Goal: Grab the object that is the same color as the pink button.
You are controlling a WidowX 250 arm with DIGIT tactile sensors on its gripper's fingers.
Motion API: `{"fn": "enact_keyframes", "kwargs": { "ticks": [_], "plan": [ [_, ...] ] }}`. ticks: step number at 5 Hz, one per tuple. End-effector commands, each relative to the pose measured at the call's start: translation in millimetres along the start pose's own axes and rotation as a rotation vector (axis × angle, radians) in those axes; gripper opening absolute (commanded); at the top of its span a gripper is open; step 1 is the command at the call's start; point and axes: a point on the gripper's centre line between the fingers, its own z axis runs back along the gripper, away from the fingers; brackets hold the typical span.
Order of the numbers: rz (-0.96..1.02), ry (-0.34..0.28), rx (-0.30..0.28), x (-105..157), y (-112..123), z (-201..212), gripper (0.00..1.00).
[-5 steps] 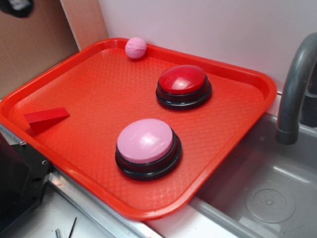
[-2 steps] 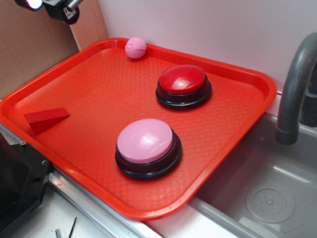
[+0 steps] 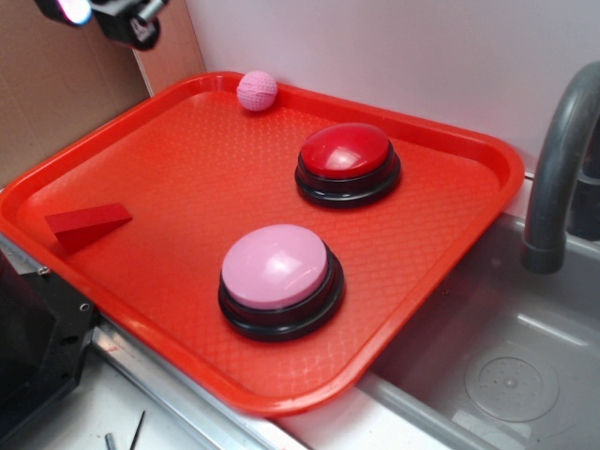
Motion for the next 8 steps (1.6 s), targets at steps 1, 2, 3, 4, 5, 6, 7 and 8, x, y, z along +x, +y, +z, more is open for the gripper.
{"fn": "enact_keyframes", "kwargs": {
  "ticks": [1,2,3,4,5,6,7,8],
  "plan": [
    [0.025,-0.004,-0.042,49.0,10.3,-24.9,1.0],
    [0.009,-0.091,-0.065,75.0,9.9,-37.7,1.0],
    [0.002,-0.23,-0.049,87.7,2.7,-44.8,1.0],
    [0.027,-0.317,-0.061,95.8,8.1,-57.5,1.0],
    [0.046,-0.272,-0.081,114.1,14.8,-75.7,1.0],
    [0.044,-0.263,-0.044,129.4,12.2,-89.1,1.0],
    [0.007,-0.268,-0.045,136.3,6.4,-94.8,1.0],
    [-0.014,-0.27,-0.057,138.0,0.9,-95.8,1.0]
  ]
}}
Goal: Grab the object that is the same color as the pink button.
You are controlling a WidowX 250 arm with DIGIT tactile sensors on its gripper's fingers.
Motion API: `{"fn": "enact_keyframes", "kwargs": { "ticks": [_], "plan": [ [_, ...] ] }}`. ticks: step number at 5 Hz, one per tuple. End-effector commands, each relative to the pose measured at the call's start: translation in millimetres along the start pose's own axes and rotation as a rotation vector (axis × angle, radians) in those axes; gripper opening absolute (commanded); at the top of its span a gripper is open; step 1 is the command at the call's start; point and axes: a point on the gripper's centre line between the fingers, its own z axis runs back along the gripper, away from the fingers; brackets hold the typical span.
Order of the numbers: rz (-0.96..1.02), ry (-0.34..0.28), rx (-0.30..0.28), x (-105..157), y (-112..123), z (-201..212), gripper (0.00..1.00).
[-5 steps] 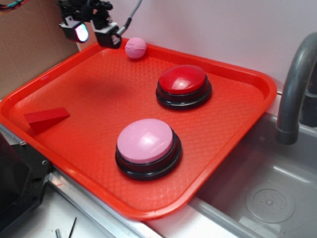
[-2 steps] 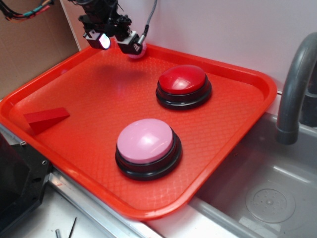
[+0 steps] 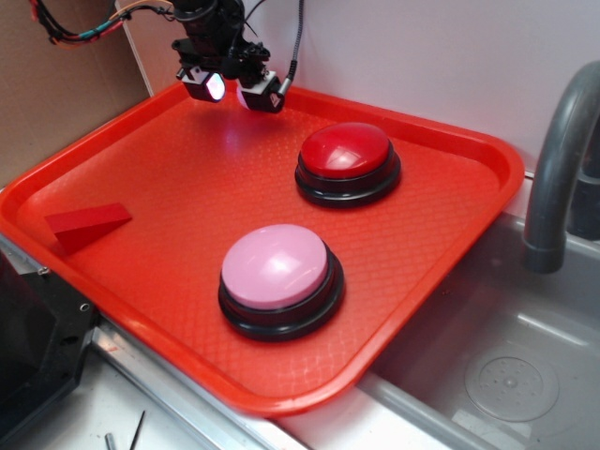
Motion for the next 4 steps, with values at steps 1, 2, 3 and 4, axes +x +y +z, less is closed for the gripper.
{"fn": "enact_keyframes", "kwargs": {
  "ticks": [1,2,3,4],
  "plan": [
    [-0.113,-0.082,0.015,25.4,-6.1,13.6,1.0],
    [-0.167,-0.09,0.054,28.7,-5.3,10.0,1.0],
    [-0.152,-0.093,0.045,31.3,-1.7,7.8,1.0],
    [-0.135,-0.094,0.04,31.0,-0.3,7.1,0.0]
  ]
}}
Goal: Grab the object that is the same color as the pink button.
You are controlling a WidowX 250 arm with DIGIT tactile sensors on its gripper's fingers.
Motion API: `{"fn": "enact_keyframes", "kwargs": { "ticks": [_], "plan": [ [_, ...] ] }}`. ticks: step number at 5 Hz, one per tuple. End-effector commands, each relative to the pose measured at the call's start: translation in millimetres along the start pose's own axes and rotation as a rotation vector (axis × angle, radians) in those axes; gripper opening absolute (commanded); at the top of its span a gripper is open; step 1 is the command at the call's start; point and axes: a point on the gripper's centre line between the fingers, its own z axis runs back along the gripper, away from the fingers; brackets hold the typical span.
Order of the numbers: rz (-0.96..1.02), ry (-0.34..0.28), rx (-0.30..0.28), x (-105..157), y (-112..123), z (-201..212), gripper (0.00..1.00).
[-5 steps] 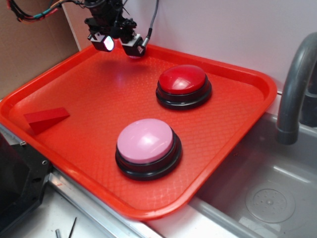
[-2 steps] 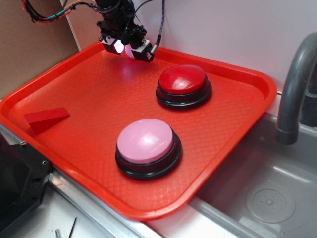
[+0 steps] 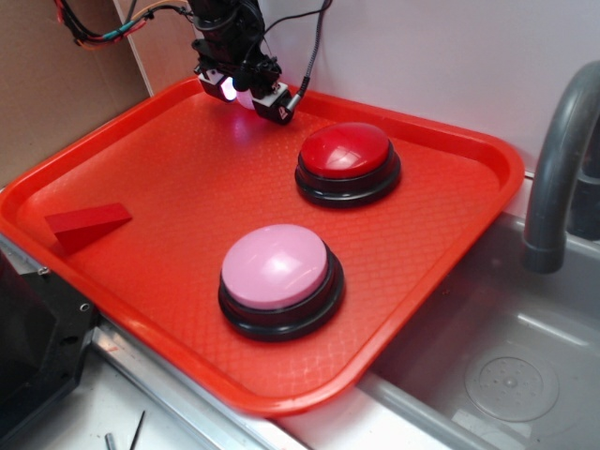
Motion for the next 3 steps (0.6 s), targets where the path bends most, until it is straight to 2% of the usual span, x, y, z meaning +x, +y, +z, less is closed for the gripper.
{"fn": "enact_keyframes", "kwargs": {
  "ticks": [1,2,3],
  "plan": [
    [0.037,-0.084,-0.003,14.5,11.5,25.8,0.0],
    [0.107,-0.062,-0.005,-2.2,16.8,43.4,0.0],
    [0.192,0.042,-0.016,-30.2,15.9,81.1,0.0]
  ]
}}
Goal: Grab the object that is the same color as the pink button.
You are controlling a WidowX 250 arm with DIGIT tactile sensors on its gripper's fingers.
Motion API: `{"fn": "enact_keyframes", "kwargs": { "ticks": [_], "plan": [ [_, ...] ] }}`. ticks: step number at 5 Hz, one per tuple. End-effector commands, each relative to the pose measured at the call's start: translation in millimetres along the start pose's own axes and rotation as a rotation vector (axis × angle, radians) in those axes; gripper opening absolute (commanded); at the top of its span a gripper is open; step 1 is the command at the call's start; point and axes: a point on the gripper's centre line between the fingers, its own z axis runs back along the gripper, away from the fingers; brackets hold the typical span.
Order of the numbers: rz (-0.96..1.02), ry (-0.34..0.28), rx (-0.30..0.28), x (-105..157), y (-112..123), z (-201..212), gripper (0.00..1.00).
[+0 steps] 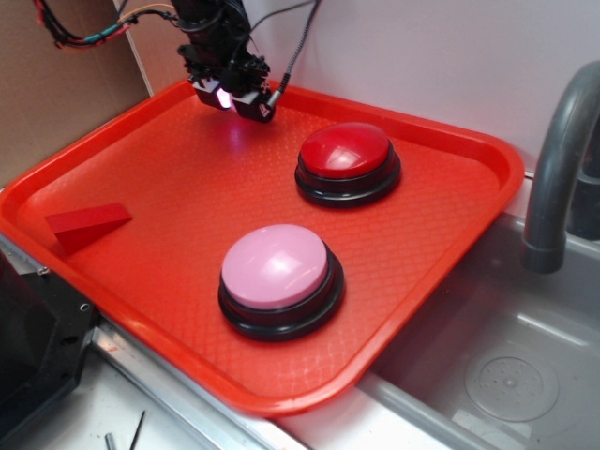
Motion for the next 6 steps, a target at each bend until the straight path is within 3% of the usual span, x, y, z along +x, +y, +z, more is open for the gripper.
{"fn": "enact_keyframes", "kwargs": {
  "ticks": [1,2,3,4,5,6],
  "plan": [
    [0.142,0.191,0.03,-28.1,5.7,91.1,0.0],
    [0.217,0.35,0.019,-36.0,6.8,102.9,0.0],
    [0.214,0.431,-0.011,-46.6,2.5,117.9,0.0],
    [0.136,0.337,-0.012,-59.4,-3.7,134.5,0.0],
    [0.101,0.27,-0.074,-68.6,0.6,148.6,0.0],
    [0.067,0.197,-0.085,-79.7,-3.7,155.7,0.0]
  ]
}}
